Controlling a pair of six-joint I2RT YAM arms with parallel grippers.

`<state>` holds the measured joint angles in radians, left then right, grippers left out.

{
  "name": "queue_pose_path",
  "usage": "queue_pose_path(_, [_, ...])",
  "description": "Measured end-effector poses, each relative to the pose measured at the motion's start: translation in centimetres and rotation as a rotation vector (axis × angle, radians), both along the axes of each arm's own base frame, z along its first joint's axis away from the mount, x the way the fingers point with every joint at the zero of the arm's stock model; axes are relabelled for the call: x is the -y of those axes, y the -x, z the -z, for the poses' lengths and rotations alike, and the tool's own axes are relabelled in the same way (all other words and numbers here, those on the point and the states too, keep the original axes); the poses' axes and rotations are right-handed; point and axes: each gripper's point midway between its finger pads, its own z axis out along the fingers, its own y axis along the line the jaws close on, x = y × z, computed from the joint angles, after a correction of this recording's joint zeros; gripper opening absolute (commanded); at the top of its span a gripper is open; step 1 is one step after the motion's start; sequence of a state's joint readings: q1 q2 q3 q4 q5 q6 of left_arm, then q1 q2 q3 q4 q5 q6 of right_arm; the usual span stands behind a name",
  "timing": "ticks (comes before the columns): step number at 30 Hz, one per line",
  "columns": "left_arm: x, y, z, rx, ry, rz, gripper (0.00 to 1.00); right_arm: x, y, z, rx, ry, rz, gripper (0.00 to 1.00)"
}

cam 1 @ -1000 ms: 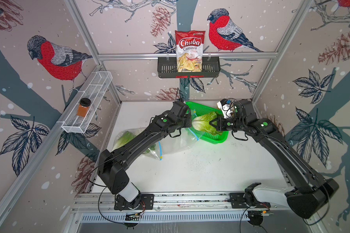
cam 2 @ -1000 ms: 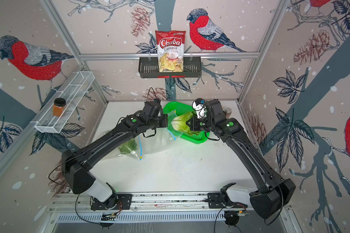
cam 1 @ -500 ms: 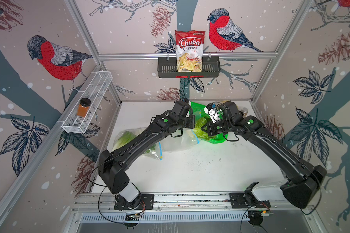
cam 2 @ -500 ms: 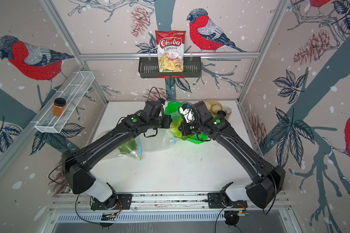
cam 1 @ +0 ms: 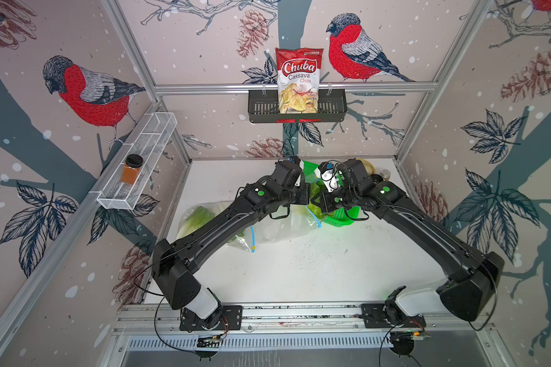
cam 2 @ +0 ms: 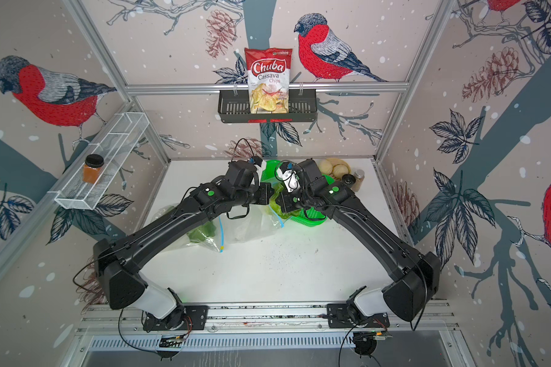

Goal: Put the chinese cabbages into a zipper bag and zip it
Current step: Place the Chinese cabbage in the zipper food storage bag, then adjust the zipper food storage bag at the center of the board.

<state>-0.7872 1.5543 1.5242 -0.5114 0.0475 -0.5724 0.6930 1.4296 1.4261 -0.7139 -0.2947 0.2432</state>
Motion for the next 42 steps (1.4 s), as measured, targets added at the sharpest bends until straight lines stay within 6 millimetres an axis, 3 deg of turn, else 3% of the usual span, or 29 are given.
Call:
queue_pose_path(3, [-0.3,0.1,-0.5,0.013,0.004,-0.008,0.0,-0.2,0.0,1.0,-0.023,0.026,-0.005,0.09])
queue_pose_path(6, [-0.5,0.0,-0.6,0.018,0.004,-0.021,0.0,-0.3,0.1,0.9,-0.024,0.021,-0.011,0.25])
queue_pose_path(9, [-0.7,0.0,-0.6,0.022,0.001,-0.028,0.0,-0.6,0.4,-0.1,-0.012,-0.015,-0.03,0.4])
queue_pose_path(13, [-1.1,-0.1,-0.8,0.032,-0.005,-0.045,0.0,-0.2,1.0,-2.6,0.034,-0.093,-0.043,0.46])
queue_pose_path(16, [-1.6,-0.2,-1.1,0.045,-0.007,-0.063,0.0,1.6,0.5,-4.8,0.063,-0.167,0.015,0.51])
queue_pose_path(19, [-1.9,-0.1,-1.5,0.053,-0.003,-0.07,0.0,5.4,-1.4,-5.8,0.064,-0.219,0.164,0.53])
queue_pose_path(21, [-2.1,-0.2,-1.4,0.054,-0.006,-0.076,0.0,7.7,-2.4,-5.0,0.039,-0.223,0.253,0.54])
queue_pose_path(23, [-2.2,-0.1,-1.2,0.052,-0.009,-0.079,0.0,8.4,-2.5,-3.3,-0.01,-0.205,0.283,0.54])
queue_pose_path(31, [-2.7,-0.4,-1.2,0.057,-0.015,-0.097,0.0,7.7,-1.6,2.5,-0.165,-0.139,0.255,0.49])
queue_pose_path(35, [-2.7,-0.4,-1.1,0.052,-0.011,-0.102,0.0,6.8,-1.2,4.2,-0.197,-0.114,0.222,0.43])
queue_pose_path(42, [-2.7,-0.4,-1.1,0.048,-0.008,-0.106,0.0,5.7,-2.6,6.4,-0.219,-0.086,0.211,0.24])
